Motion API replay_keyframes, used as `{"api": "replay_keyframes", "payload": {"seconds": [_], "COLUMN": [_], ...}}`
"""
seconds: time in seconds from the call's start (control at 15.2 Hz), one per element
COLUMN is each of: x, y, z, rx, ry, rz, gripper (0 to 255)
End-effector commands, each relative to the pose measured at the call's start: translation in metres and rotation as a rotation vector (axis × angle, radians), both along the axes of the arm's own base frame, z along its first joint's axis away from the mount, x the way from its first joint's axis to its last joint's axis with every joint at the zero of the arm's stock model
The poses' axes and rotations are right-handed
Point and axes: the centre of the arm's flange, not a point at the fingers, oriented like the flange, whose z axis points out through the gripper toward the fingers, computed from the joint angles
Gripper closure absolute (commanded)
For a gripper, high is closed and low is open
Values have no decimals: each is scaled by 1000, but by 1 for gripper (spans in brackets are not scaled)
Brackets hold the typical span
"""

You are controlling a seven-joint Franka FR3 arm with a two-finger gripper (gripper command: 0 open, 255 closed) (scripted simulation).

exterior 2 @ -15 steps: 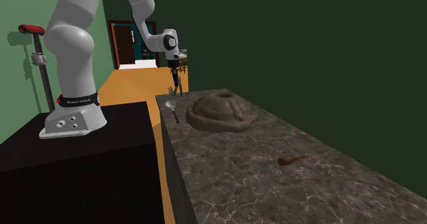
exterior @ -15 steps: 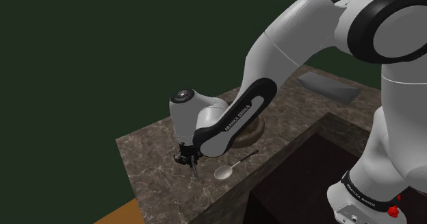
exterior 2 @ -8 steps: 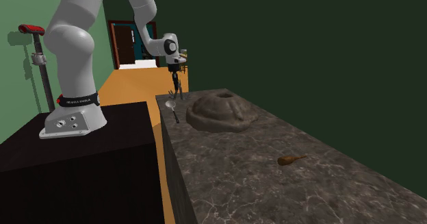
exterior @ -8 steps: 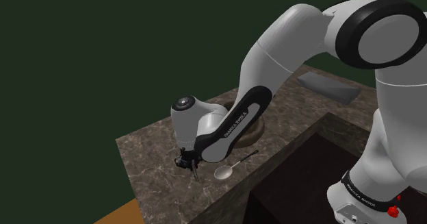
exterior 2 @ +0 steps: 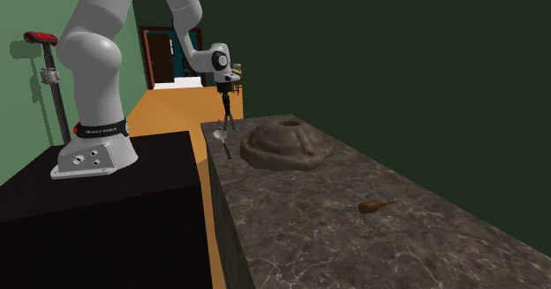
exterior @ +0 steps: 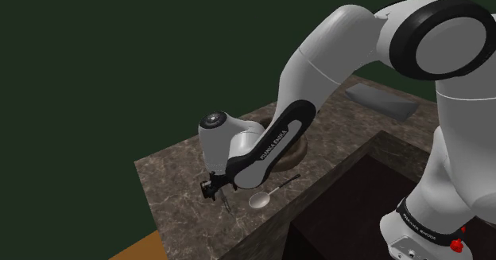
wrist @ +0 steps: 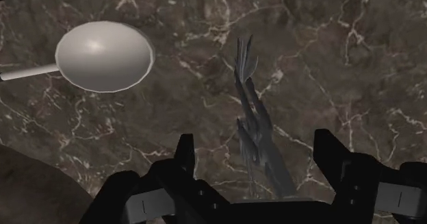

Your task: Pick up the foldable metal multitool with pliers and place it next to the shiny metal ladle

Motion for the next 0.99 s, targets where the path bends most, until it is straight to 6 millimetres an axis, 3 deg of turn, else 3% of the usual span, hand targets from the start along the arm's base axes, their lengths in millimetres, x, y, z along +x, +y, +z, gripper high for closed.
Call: {"api": "replay_keyframes", "payload": {"seconds": [0.0,0.13,0.4,0.92], "x": [0,0,-2,-2], "y": [0,0,2,2], "z": [0,0,50,50], "rx": [0,0,0,0], "ry": [0,0,0,0], "rz": [0,0,0,0], "gripper": [0,0,0,0]}}
